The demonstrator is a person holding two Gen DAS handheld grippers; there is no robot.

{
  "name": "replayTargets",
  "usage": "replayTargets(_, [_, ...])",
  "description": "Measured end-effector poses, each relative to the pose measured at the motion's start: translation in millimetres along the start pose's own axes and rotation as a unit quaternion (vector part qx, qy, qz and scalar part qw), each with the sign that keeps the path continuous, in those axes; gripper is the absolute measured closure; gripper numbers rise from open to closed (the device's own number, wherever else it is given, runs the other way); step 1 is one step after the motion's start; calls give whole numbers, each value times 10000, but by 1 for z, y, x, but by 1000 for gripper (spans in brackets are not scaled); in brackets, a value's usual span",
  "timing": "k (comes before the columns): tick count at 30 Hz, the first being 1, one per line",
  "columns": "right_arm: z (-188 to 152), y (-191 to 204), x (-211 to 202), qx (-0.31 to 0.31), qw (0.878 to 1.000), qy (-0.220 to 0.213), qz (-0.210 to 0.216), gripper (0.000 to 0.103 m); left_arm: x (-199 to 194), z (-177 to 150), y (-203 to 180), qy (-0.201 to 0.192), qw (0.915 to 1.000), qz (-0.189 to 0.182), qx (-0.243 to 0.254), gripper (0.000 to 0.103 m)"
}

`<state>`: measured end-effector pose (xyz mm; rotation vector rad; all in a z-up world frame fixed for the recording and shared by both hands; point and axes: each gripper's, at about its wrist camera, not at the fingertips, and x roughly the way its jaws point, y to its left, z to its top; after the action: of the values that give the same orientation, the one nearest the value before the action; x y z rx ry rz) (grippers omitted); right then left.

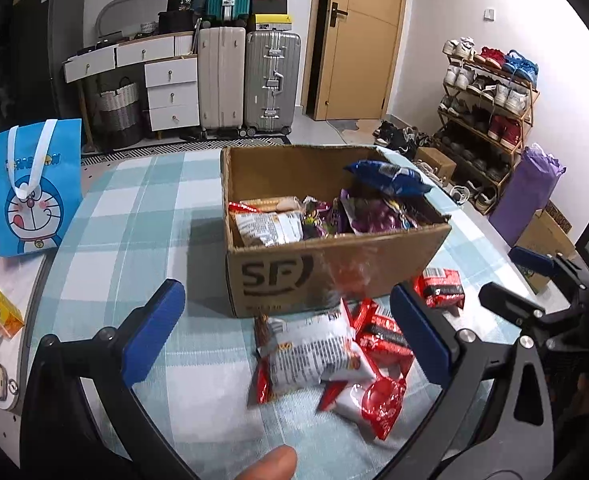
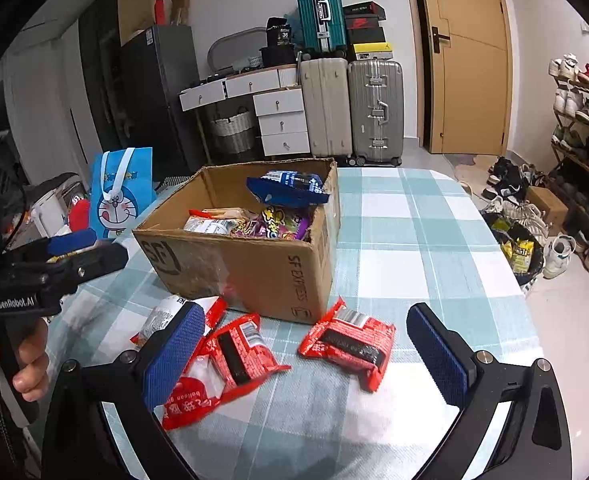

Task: Organize snacks
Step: 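Open both tools and withdraw them toward the remaining snacks, then grasp the red bar with the right tool while the left tool grasps the white noodle bag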

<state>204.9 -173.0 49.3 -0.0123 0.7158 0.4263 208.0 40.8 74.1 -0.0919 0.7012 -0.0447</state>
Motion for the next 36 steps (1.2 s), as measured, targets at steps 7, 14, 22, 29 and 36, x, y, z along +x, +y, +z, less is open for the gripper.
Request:
replayTargets(7, [-7,-6,-6,40,9999,81,-120,0,-1,-11,-4,135,9999,-21,-7,1])
replayTargets(14, [-17,-12,-7,107,9995,238,-189,0,5,-19,-7,279,9996,-47,-63,1])
replayTargets(22, [-29,-14,4,114,9987,443,-238,0,13,-27,-6,410,9991,-37,-54,1])
replayTargets(29, [-35,-15,20,147,9977,634,-183,0,28,-37,-3,661,9978,-18,-87,1])
replayTargets(36, [-39,-25,36,276,9957,880,-78,1,48,-52,-6,1001,9948,125,-144,1])
